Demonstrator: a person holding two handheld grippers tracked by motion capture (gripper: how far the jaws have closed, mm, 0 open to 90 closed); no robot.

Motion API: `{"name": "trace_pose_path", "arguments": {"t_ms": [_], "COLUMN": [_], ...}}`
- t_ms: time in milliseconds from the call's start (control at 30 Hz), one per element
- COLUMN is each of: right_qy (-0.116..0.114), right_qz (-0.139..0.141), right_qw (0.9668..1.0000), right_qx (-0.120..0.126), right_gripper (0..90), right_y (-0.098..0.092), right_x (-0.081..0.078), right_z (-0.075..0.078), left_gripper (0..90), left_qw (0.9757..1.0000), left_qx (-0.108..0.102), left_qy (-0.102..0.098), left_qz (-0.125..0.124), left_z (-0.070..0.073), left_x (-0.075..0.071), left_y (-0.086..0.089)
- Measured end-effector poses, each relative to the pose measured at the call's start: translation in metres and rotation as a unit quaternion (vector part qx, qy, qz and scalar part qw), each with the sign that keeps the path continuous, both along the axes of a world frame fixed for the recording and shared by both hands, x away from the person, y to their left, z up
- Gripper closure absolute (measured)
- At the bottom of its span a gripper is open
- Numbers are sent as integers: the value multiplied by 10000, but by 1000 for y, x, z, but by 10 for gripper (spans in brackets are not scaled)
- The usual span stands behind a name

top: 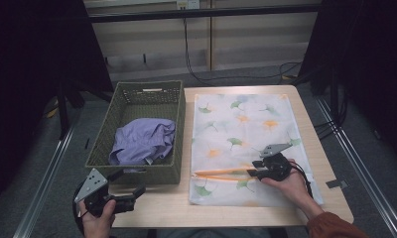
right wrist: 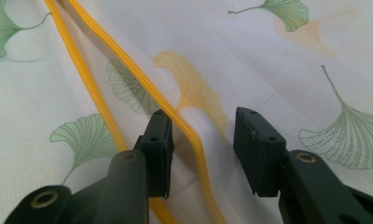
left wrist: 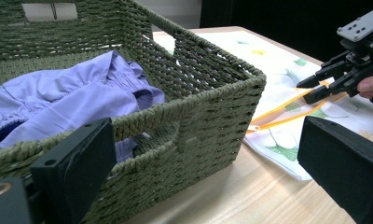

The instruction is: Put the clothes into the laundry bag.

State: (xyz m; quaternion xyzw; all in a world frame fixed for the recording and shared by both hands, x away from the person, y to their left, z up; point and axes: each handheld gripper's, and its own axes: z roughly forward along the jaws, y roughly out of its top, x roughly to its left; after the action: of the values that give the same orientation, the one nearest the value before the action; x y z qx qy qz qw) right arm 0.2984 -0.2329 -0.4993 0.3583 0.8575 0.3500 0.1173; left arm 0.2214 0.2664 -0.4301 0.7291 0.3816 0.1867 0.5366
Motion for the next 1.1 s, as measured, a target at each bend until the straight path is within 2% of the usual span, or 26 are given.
{"name": "trace_pose_path", "arguments": {"t_ms": [67,133,167,267,367,467,600,833,967,1100], "right_qy": [3,-85,-63,-67,49,184,202,1,-112,-192], "right_qz": [6,18,14,-111,-219,-313,-298,-439,-599,-644], "right_qw": [10000,9999,10000,9999,9997,9992,9988,9978,9959,9948], "right_qx": [51,-71,-10,-2,125,180,324,498,665,765], "right_gripper": [601,629,657,750,886,892,894,895,895,895], "right_y": [-1,-1,-1,-4,-8,-12,-13,-17,-21,-22], "right_x": [0,0,0,3,7,9,8,5,4,3], "right_z": [-1,0,-1,-1,-1,0,1,10,14,17], "left_gripper": [42,42,41,42,41,41,41,41,41,41], "left_qw": [10000,10000,10000,10000,10000,10000,10000,10000,10000,10000], "left_qx": [9,3,7,6,9,7,6,11,-6,-12], "left_qy": [-8,-4,-11,-9,-10,-10,-10,3,1,-11], "left_qz": [6,5,5,0,-3,-9,-6,17,9,-2], "left_z": [0,0,0,0,0,0,0,0,0,0], "left_x": [0,0,0,0,1,1,1,1,1,1], "left_y": [0,0,0,0,0,0,0,0,-1,0]}}
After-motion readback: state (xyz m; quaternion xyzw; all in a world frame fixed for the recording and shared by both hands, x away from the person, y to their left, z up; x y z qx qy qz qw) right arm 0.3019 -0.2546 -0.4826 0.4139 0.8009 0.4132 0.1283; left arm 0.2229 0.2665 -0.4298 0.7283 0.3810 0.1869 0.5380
